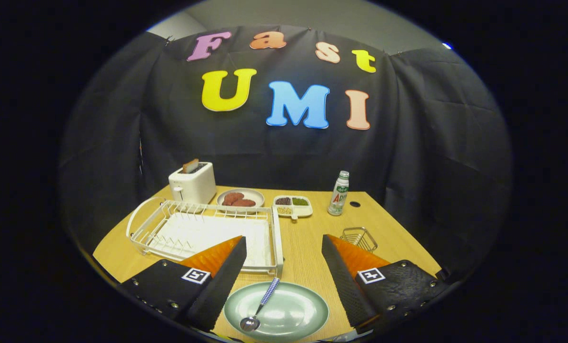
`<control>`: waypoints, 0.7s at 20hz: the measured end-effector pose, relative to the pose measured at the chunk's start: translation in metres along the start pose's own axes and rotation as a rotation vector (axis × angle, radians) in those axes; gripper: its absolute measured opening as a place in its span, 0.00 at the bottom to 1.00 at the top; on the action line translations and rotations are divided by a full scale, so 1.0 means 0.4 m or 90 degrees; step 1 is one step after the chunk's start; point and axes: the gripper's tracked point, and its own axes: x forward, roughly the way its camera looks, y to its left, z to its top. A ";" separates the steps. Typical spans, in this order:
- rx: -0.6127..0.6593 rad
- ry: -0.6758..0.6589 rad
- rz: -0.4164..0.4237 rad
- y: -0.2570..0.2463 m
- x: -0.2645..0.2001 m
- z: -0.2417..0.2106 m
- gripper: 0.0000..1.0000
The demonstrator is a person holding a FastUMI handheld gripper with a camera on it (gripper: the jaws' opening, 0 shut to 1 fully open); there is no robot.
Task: Take the plate from the dish rack, then take the spoon from the basket and place it into the plate.
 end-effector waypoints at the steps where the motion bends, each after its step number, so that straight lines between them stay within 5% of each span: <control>1: 0.008 -0.024 0.004 -0.005 -0.001 0.043 0.97; 8: 0.040 -0.170 -0.005 -0.095 -0.006 0.287 0.97; 14: 0.041 -0.268 -0.007 -0.195 0.010 0.386 0.97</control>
